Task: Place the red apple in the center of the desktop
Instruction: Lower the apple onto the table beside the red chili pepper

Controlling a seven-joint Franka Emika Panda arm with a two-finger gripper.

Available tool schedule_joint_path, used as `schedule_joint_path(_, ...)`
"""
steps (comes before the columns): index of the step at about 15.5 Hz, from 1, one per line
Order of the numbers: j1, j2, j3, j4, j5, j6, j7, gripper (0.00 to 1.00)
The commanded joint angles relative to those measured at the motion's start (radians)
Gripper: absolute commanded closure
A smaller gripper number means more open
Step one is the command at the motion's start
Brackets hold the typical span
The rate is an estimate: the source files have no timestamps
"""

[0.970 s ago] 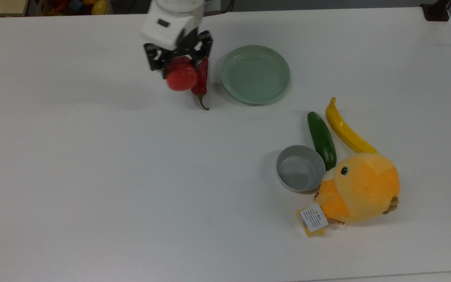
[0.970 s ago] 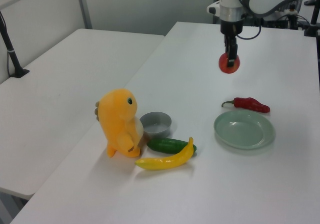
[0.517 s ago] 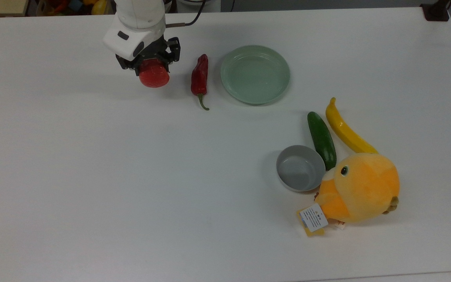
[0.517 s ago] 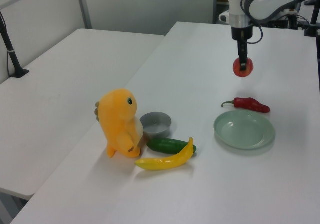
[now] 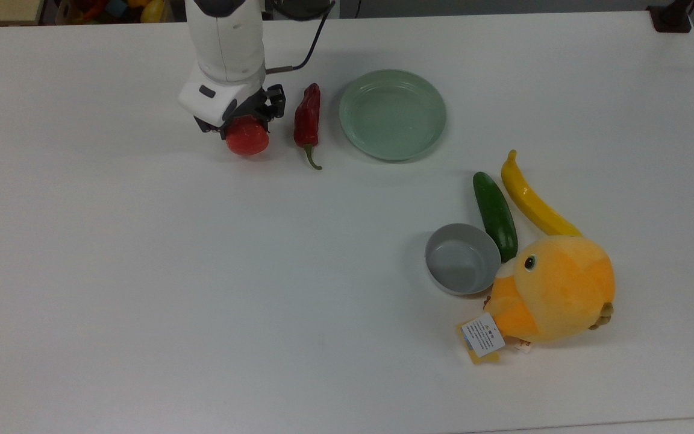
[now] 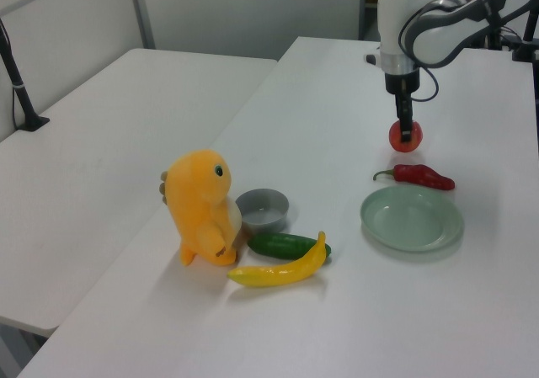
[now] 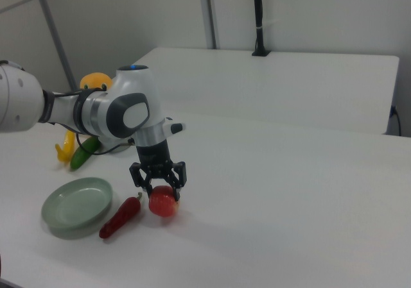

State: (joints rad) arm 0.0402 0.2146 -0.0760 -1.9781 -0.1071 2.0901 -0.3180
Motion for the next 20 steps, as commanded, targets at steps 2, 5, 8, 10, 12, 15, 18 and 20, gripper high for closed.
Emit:
schedule_joint_path(2, 0.017, 0.006, -0.024, -0.007, 0.020, 0.024, -0.032, 0.77)
schedule_joint_path(5, 0.017, 0.006, -0.022, -0.002, 0.020, 0.024, -0.032, 0.76)
schedule_joint_path(8, 0.007, 0.006, -0.024, 0.014, 0.021, 0.031, -0.041, 0.78)
schedule_joint_path(10, 0.006, 0.008, -0.024, 0.015, 0.029, 0.033, -0.044, 0.78)
schedule_joint_path(12, 0.001, 0.008, -0.024, 0.015, 0.030, 0.038, -0.047, 0.78)
schedule_joint_path(15, -0.002, 0.019, -0.024, 0.013, 0.032, 0.071, -0.047, 0.77)
schedule_joint_path(18, -0.002, 0.020, -0.024, 0.013, 0.032, 0.073, -0.047, 0.75)
schedule_joint_path(20, -0.002, 0.022, -0.024, 0.013, 0.032, 0.074, -0.047, 0.75)
